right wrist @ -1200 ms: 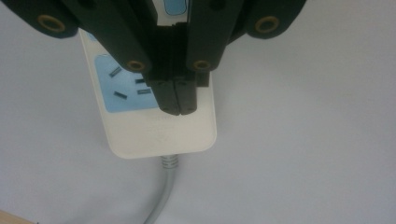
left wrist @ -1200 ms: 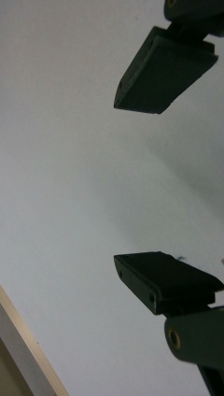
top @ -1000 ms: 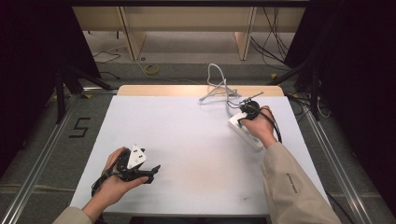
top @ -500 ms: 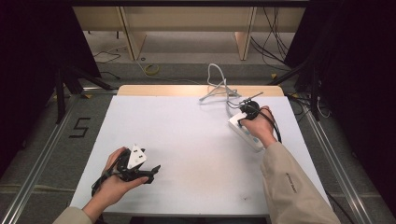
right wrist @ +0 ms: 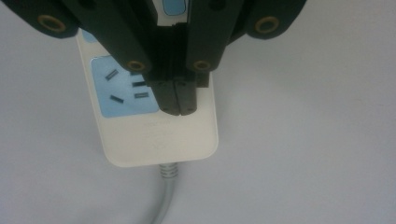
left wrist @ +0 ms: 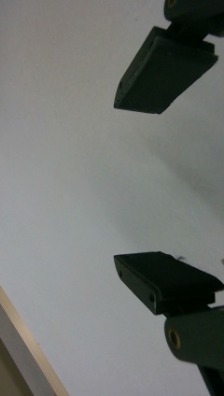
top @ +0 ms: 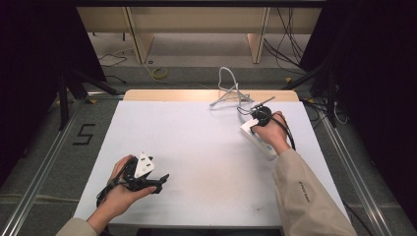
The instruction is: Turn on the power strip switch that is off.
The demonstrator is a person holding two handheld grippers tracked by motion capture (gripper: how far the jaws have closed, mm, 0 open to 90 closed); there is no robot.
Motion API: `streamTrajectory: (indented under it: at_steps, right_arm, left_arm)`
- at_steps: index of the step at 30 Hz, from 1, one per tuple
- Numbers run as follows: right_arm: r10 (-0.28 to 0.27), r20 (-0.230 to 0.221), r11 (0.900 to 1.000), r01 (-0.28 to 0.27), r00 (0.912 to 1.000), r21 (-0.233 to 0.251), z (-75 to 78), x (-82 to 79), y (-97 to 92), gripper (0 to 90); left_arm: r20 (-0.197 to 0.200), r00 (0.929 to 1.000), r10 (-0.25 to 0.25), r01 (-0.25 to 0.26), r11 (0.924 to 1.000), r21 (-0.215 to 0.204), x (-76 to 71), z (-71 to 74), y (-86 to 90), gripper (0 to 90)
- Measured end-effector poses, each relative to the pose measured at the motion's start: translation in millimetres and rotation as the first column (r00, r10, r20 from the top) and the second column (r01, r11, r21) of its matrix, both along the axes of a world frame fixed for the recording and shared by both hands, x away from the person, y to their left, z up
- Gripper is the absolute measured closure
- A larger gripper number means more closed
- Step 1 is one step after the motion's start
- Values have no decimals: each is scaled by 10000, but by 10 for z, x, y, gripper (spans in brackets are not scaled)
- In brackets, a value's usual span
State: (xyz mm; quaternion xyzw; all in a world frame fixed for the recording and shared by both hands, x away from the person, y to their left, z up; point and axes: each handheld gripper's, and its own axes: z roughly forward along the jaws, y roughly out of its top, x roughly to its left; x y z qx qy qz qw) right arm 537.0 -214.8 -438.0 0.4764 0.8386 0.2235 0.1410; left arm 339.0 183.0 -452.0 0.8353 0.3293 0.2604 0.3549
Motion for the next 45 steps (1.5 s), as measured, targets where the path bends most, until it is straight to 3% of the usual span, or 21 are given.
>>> streamTrajectory:
  at_steps: [23,45]
  right_arm:
    - [-132,-76,9991,129,9999,-415,-7,-3,51,900]
    - [-213,13,9994,213,9998,-267,-12,-16,41,900]
  left_arm:
    - [39,10000,3,-3,10000,-42,-3,-5,-22,206]
    - [8,10000,-14,14,10000,-30,2,-5,-17,206]
